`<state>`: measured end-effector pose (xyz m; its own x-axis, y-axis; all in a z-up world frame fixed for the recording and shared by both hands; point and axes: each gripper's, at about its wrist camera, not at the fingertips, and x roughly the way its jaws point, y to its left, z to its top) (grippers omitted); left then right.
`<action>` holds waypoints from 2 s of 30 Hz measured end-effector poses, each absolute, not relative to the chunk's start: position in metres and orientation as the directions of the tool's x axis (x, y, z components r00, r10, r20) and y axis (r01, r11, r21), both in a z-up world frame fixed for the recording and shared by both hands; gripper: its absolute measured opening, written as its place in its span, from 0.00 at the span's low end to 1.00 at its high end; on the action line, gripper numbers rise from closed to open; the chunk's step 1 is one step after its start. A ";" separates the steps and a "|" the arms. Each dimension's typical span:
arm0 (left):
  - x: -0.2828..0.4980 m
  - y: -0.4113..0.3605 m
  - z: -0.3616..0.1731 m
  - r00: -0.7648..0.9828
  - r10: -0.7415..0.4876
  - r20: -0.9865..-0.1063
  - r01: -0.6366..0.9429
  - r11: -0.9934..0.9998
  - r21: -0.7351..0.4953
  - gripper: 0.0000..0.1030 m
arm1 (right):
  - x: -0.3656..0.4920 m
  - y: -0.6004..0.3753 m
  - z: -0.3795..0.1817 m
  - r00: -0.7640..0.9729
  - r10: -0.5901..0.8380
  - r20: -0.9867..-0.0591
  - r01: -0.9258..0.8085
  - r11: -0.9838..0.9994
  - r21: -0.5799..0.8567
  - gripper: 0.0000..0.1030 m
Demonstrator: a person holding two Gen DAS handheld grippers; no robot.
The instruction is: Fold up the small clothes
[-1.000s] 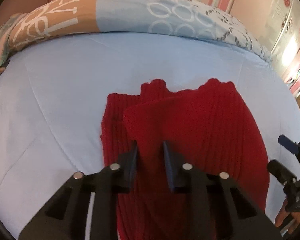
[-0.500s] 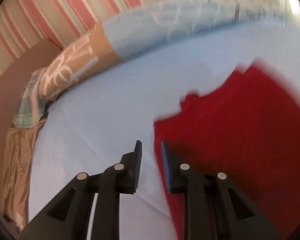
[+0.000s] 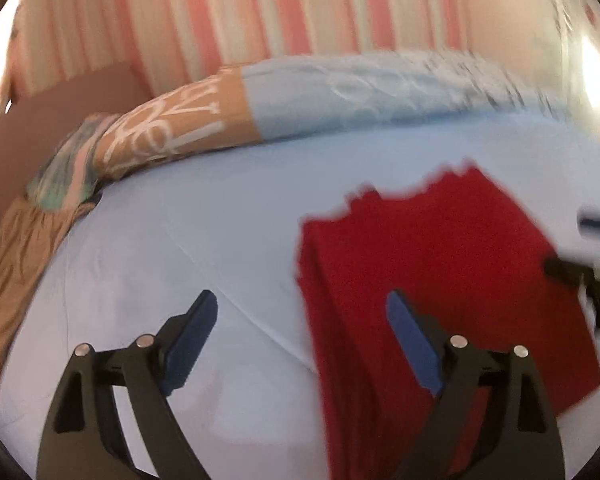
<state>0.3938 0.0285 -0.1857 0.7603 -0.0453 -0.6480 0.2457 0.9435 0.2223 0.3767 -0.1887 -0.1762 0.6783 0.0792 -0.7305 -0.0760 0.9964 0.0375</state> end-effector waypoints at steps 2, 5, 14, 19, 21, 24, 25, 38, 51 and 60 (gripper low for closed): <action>0.385 0.023 -0.210 0.759 0.029 -0.650 0.218 0.930 0.296 0.86 | 0.374 -0.181 -0.187 0.661 0.066 -0.747 -0.095 0.995 0.004 0.97; 0.383 0.038 -0.223 0.761 0.065 -0.646 0.143 0.954 0.265 0.93 | 0.371 -0.170 -0.203 0.645 0.071 -0.761 -0.125 0.992 -0.014 0.97; 0.367 0.074 -0.182 0.798 -0.075 -0.598 0.149 0.986 0.075 0.93 | 0.364 -0.198 -0.164 0.684 0.176 -0.707 -0.104 0.984 0.144 0.97; 0.384 0.081 -0.175 0.700 -0.262 -0.665 0.238 0.963 -0.129 0.93 | 0.370 -0.207 -0.156 0.676 0.148 -0.722 -0.085 0.989 0.123 0.97; 0.384 0.072 -0.181 0.664 -0.270 -0.698 0.258 0.958 -0.125 0.93 | 0.370 -0.205 -0.158 0.673 0.145 -0.725 -0.090 0.989 0.115 0.97; 0.386 0.067 -0.197 0.616 -0.269 -0.740 0.246 0.959 -0.144 0.93 | 0.370 -0.203 -0.163 0.662 0.152 -0.734 -0.094 0.988 0.120 0.97; 0.388 0.068 -0.202 0.601 -0.279 -0.749 0.230 0.958 -0.172 0.93 | 0.369 -0.201 -0.165 0.659 0.156 -0.735 -0.099 0.988 0.121 0.97; 0.389 0.048 -0.216 0.545 -0.362 -0.756 0.296 0.927 -0.230 0.45 | 0.377 -0.193 -0.181 0.625 0.175 -0.761 -0.100 0.984 0.144 0.97; 0.384 0.056 -0.213 0.530 -0.384 -0.756 0.234 0.923 -0.305 0.98 | 0.376 -0.193 -0.178 0.633 0.180 -0.753 -0.094 0.983 0.155 0.97; 0.386 0.033 -0.234 0.470 -0.478 -0.742 0.278 0.878 -0.389 0.72 | 0.377 -0.190 -0.181 0.630 0.173 -0.757 -0.101 0.985 0.141 0.97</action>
<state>0.3859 0.0330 -0.2340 0.4699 -0.4780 -0.7421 0.2782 0.8780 -0.3894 0.3769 -0.1899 -0.1814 0.6298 0.1733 -0.7572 -0.1012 0.9848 0.1412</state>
